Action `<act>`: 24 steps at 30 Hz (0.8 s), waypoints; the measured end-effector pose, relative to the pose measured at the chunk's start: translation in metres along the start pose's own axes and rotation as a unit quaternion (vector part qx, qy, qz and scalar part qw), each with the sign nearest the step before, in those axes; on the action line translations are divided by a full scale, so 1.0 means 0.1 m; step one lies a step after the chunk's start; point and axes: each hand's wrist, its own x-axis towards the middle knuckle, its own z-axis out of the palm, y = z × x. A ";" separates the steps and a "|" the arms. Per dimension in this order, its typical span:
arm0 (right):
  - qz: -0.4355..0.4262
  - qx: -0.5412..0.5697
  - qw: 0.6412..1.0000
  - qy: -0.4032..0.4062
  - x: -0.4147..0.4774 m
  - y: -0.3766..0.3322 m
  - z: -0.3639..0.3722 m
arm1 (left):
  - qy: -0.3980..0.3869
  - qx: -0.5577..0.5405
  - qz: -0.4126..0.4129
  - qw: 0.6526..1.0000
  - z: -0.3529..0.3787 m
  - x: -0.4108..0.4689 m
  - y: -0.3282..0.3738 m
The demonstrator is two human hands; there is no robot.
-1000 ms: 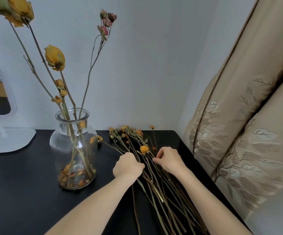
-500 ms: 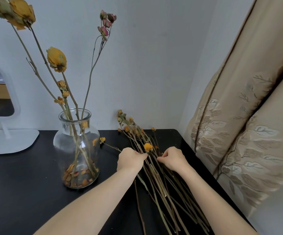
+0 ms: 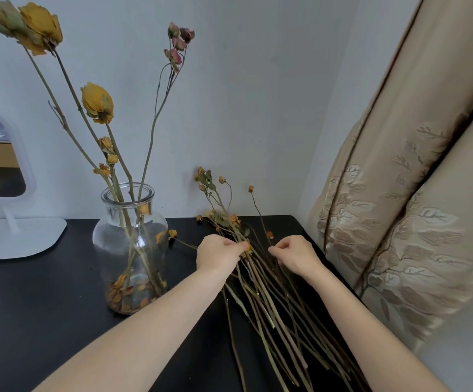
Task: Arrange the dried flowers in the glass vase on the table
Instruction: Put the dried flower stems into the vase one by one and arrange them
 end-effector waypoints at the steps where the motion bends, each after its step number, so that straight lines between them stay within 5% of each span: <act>1: -0.003 0.020 1.000 -0.002 -0.01 -0.03 -0.03 | -0.002 0.002 0.008 1.000 -0.02 0.00 0.01; 14: -0.077 0.142 0.986 0.047 -0.14 -0.47 -0.35 | -0.003 0.045 0.179 0.983 -0.33 -0.22 0.40; 24: -0.172 0.277 0.942 0.086 -0.45 -1.26 -0.52 | -0.006 0.067 0.297 0.953 -0.99 -0.70 0.77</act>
